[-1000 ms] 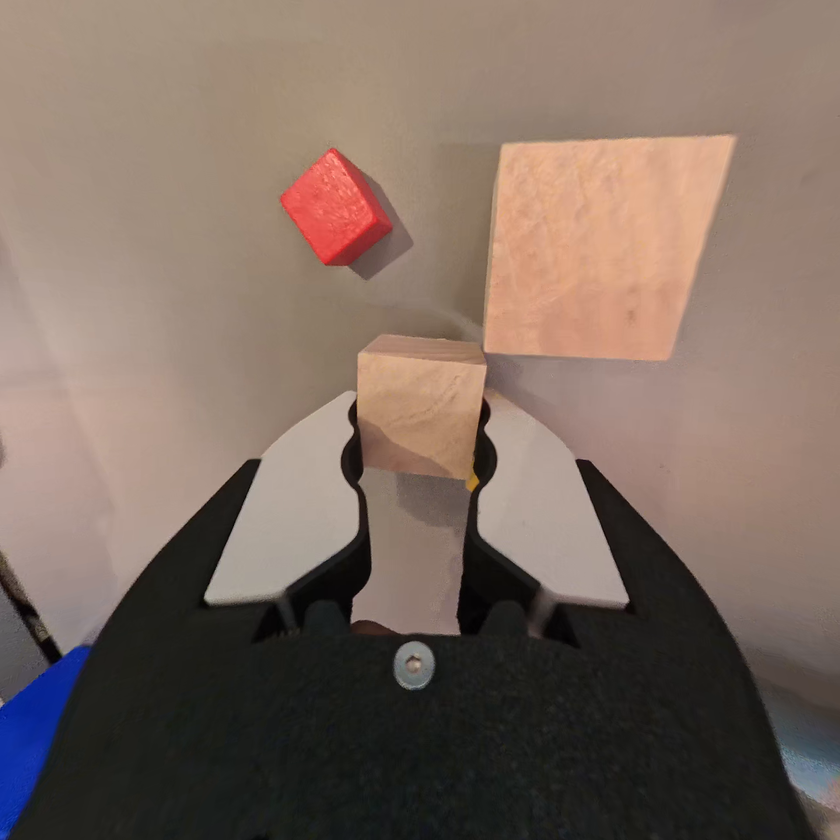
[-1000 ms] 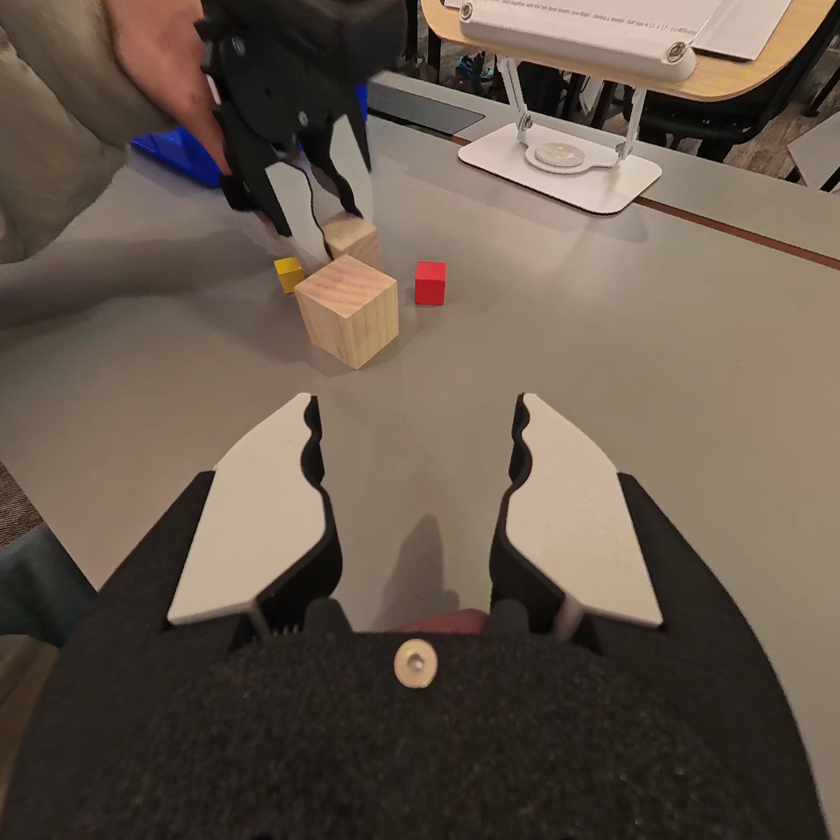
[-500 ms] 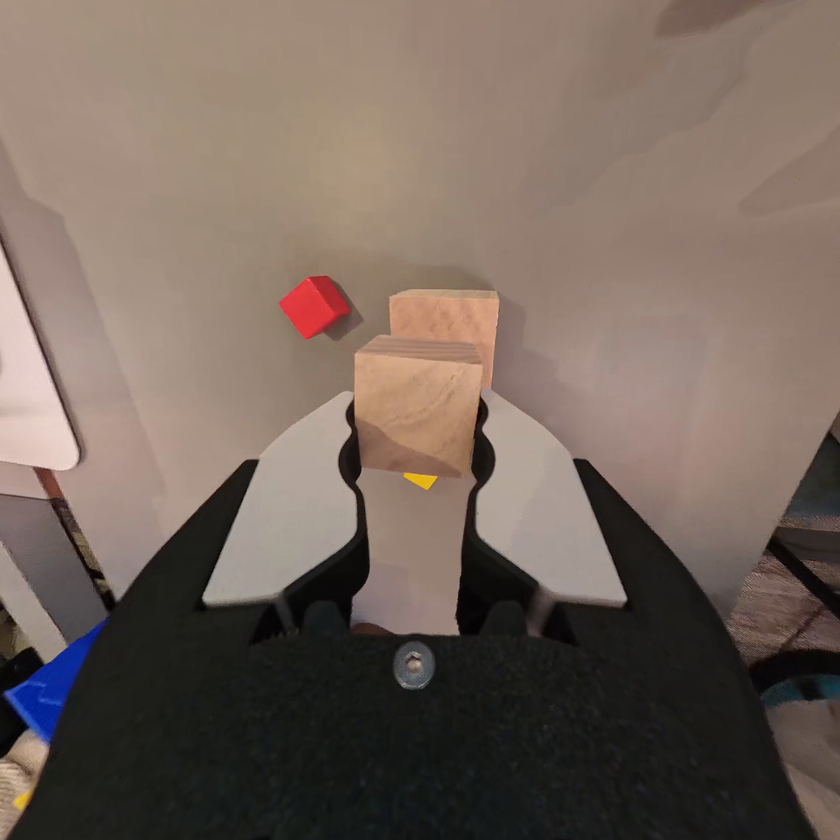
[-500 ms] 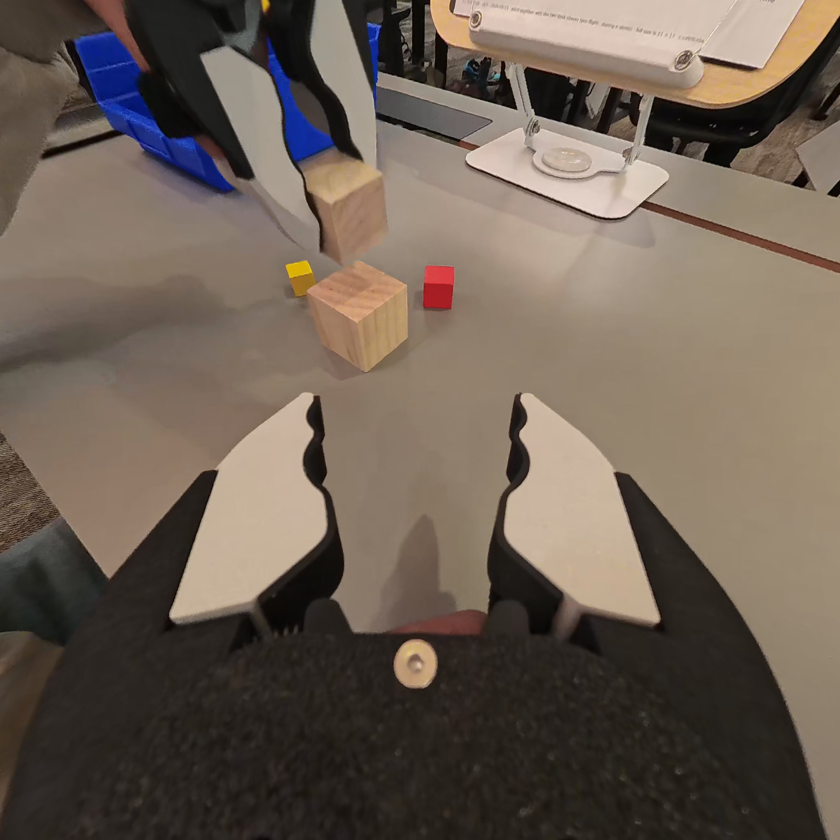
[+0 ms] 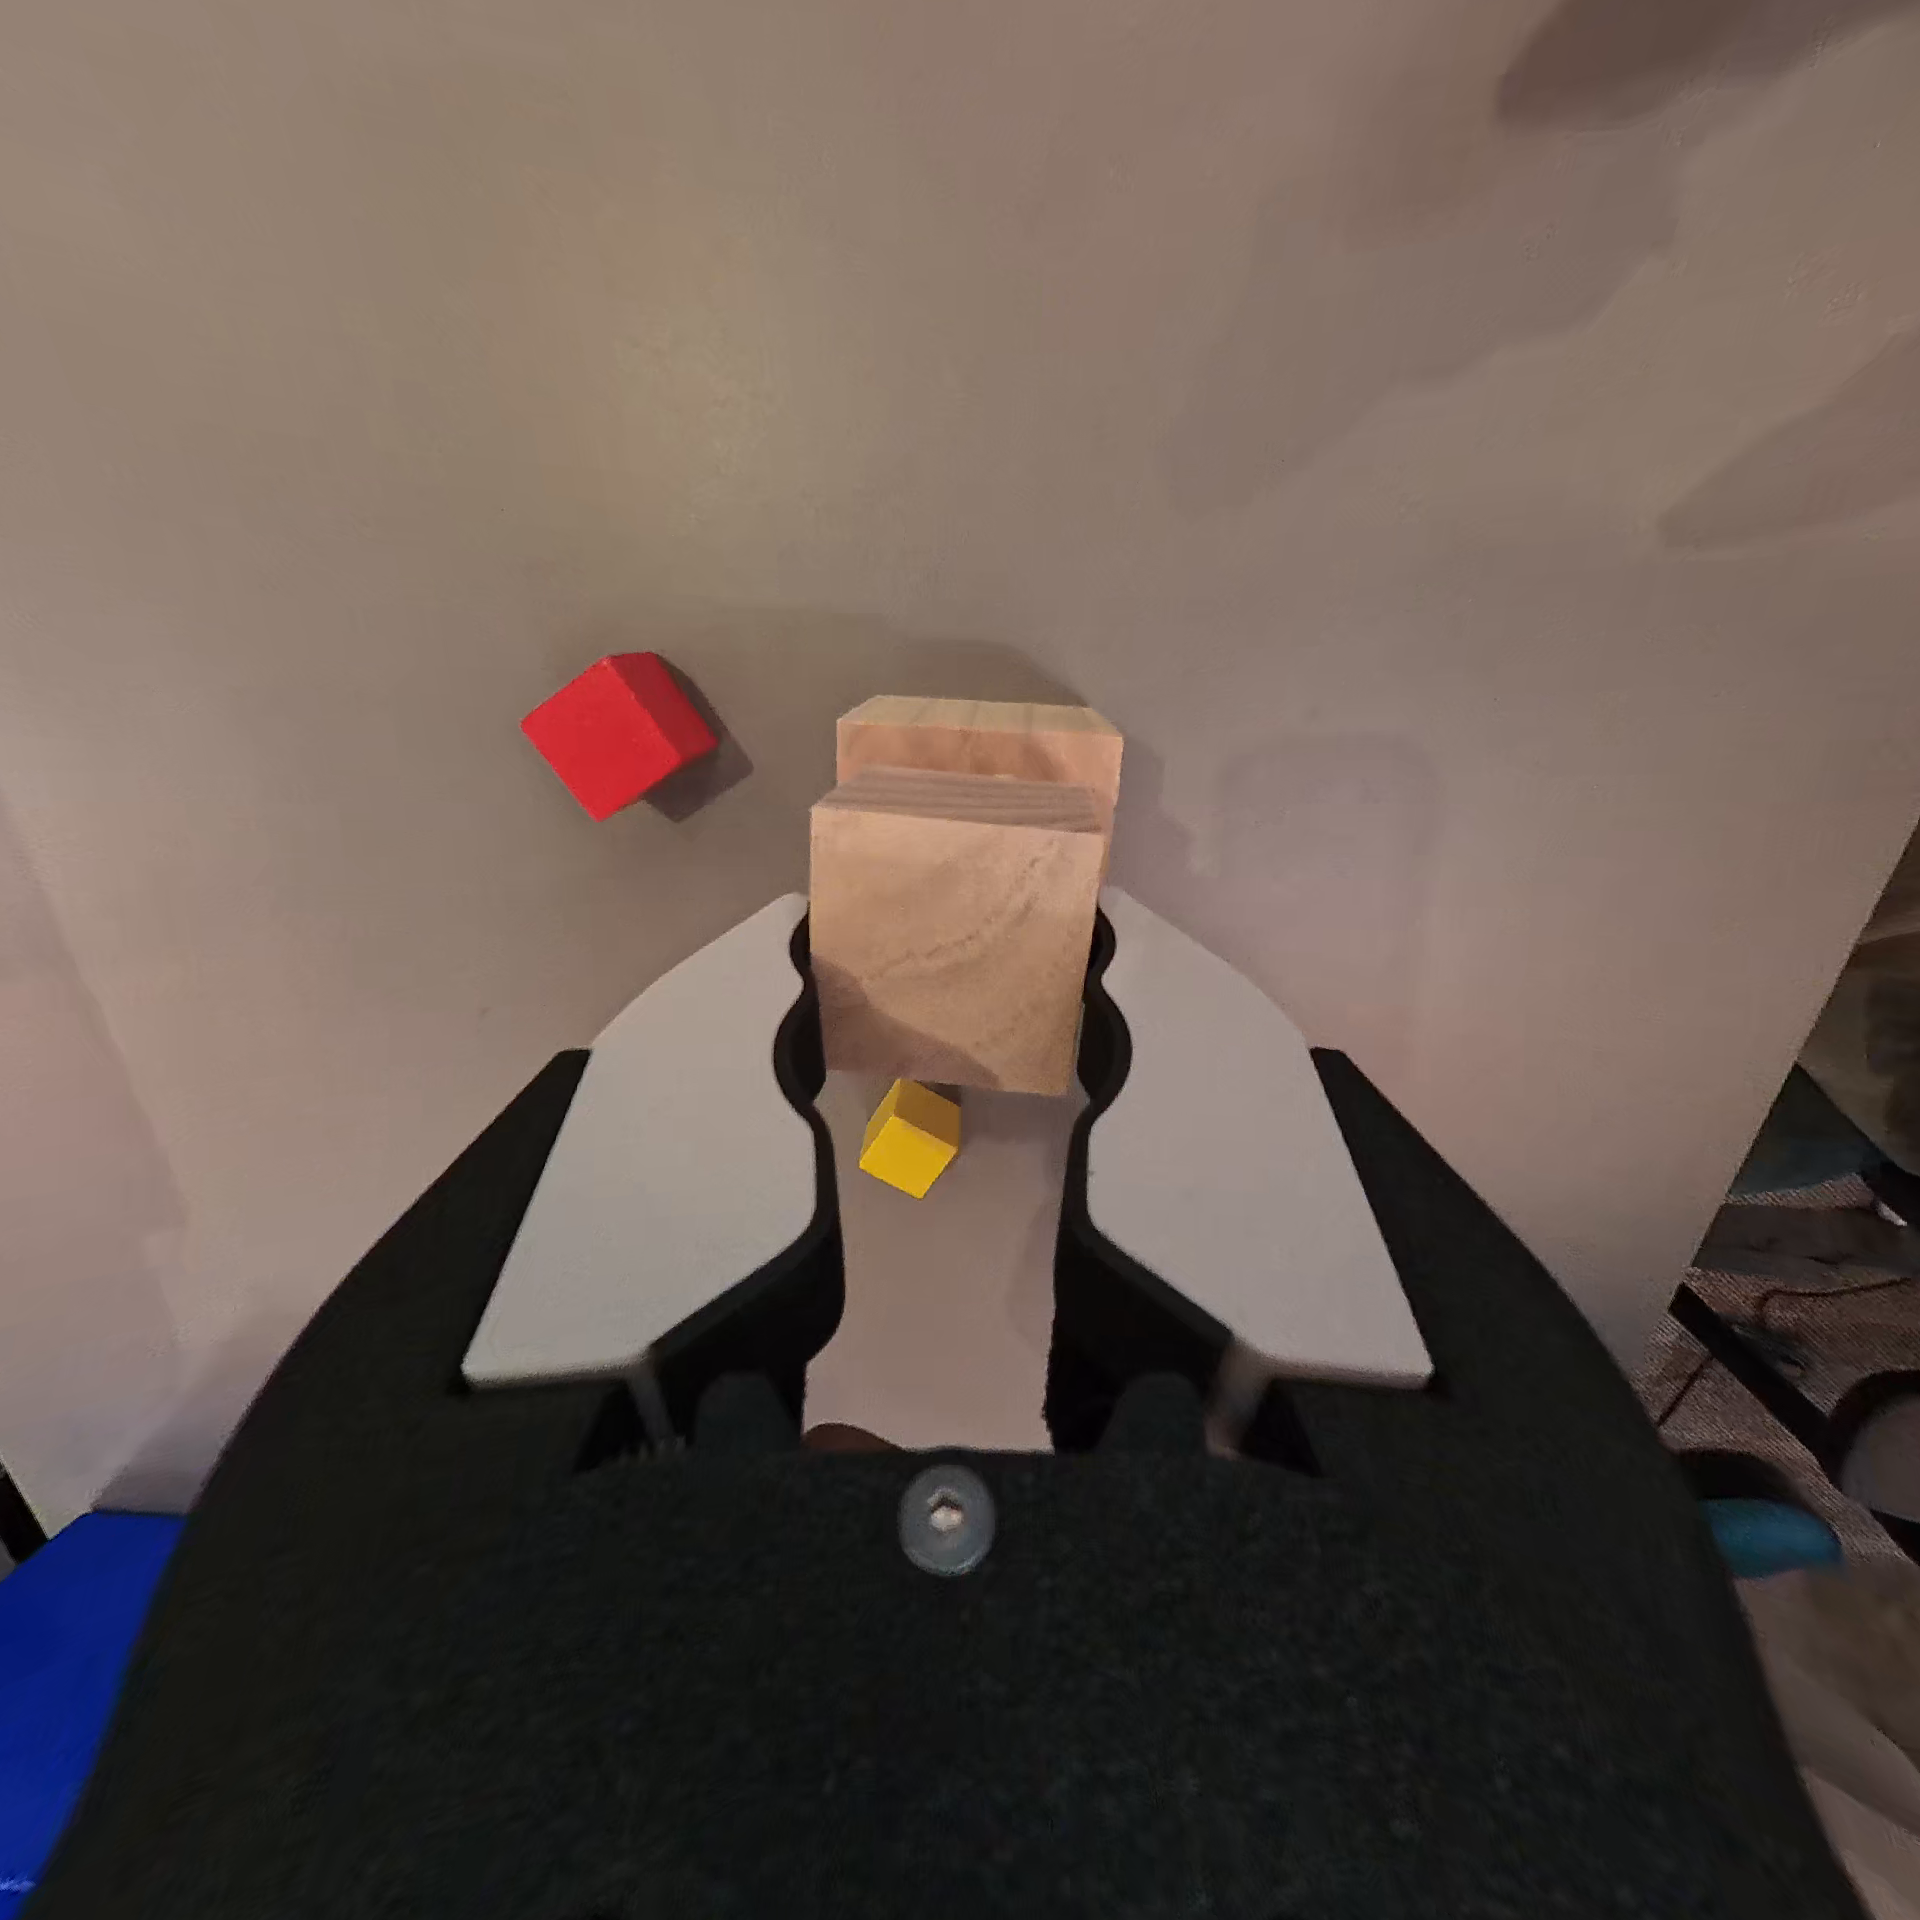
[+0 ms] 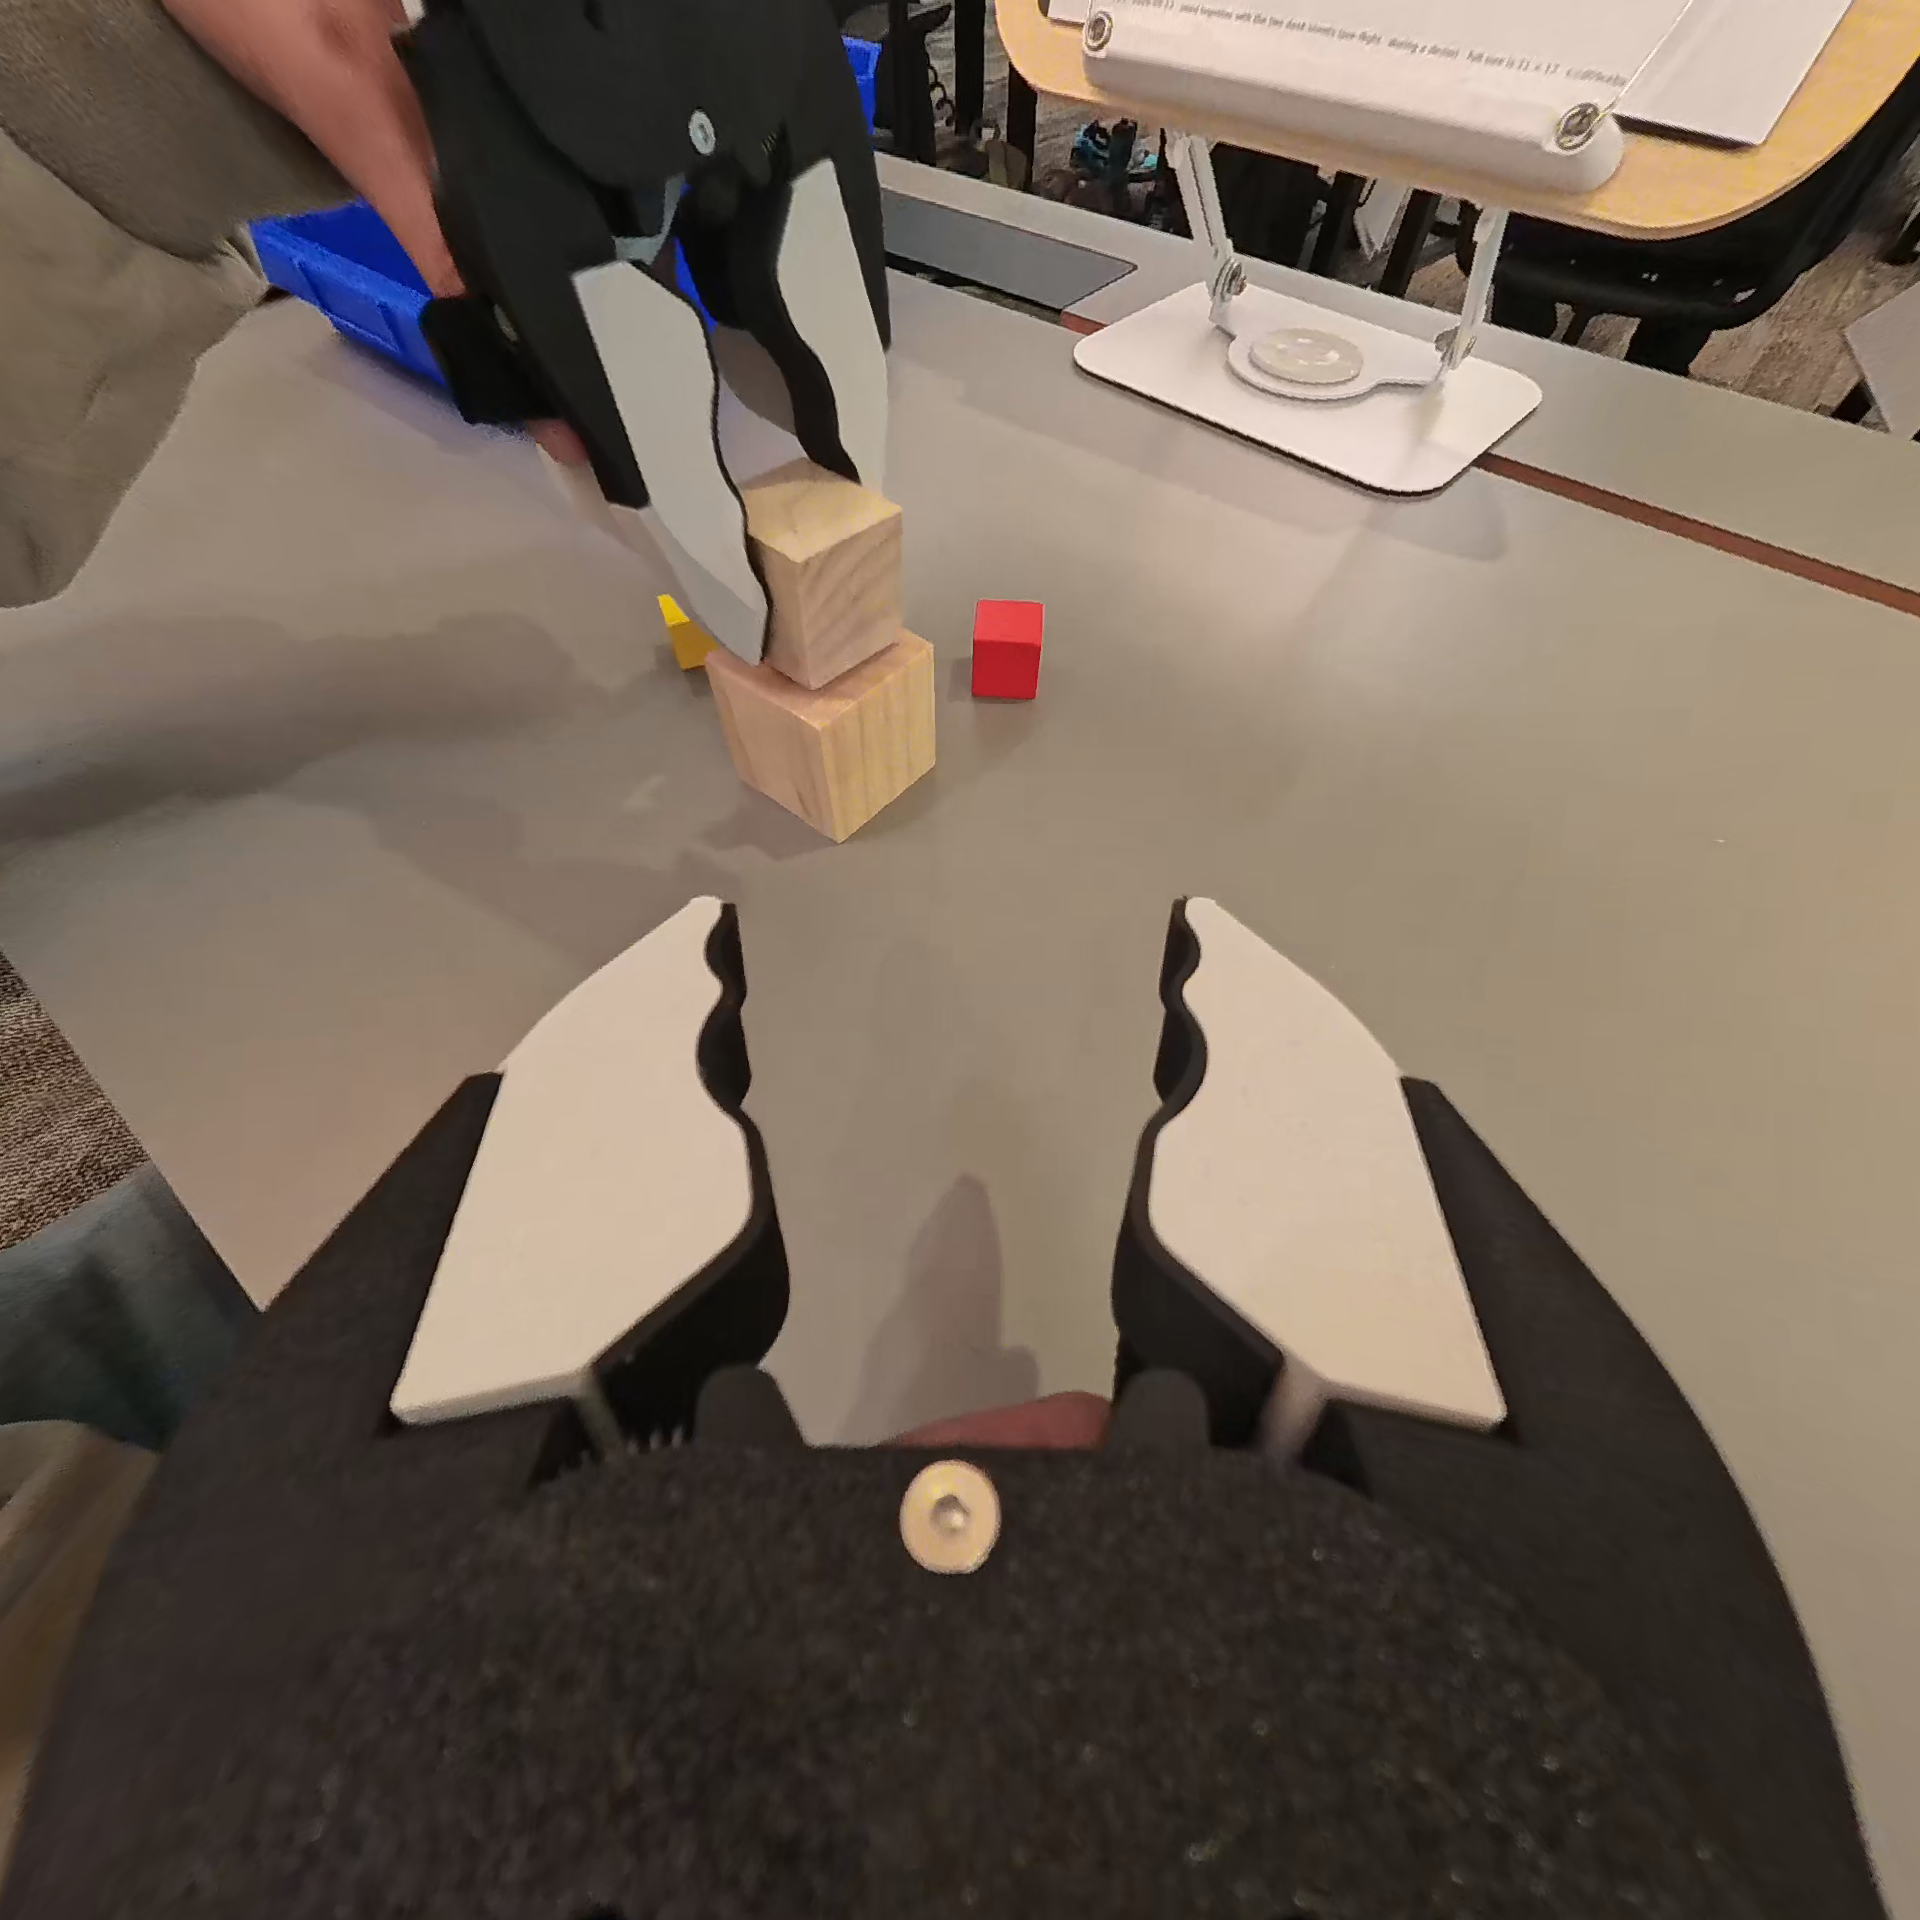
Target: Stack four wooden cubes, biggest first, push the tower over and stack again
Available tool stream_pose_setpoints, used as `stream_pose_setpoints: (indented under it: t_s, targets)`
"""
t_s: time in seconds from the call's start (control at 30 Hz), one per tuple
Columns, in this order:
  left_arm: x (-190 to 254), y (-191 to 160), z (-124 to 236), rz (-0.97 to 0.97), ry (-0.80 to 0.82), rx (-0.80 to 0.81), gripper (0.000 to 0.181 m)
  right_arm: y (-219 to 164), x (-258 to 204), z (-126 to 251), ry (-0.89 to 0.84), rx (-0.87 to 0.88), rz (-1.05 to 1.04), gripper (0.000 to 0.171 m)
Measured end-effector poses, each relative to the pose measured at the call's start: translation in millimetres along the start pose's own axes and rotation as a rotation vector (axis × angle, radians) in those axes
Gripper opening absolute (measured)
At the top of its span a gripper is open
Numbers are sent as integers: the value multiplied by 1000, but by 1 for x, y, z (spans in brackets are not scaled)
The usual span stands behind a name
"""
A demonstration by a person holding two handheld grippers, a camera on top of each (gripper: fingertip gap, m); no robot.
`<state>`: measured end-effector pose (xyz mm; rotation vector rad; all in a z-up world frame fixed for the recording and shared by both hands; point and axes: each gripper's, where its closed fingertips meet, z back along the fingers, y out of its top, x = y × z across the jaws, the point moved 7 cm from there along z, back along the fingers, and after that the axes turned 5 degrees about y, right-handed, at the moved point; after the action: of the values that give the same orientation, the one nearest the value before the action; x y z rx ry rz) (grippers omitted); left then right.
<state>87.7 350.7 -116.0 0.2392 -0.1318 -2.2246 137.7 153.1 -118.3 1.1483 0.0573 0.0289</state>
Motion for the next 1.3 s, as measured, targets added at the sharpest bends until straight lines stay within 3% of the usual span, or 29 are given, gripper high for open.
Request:
stream_pose_setpoints:
  t_s: [0.23,0.4,0.5,0.63,0.73,0.83,0.97,1.13,1.3]
  targets:
    - [1,1,-4,8,16,-9,48,0,0,1,2,-6,4,76]
    - [6,-4,2,28,19,-6,77,-1,0,0,9,-14,4,76]
    - [9,-11,26,80,58,134,78,-2,-1,0,12,-22,13,75]
    - [18,-37,65,351,298,489,75,-7,2,-2,-32,-62,30,75]
    - [38,-73,67,735,538,675,77,-11,7,-6,-62,-79,5,75]
    - [71,-100,50,927,661,848,78,-16,10,-10,-87,-98,-9,75]
    - [99,-117,25,992,829,883,73,-20,12,-13,-105,-114,-14,74]
    - [110,-119,17,967,875,872,64,-22,10,-17,-96,-116,10,73]
    - [110,-121,15,988,817,908,61,8,22,-38,22,-104,313,64]
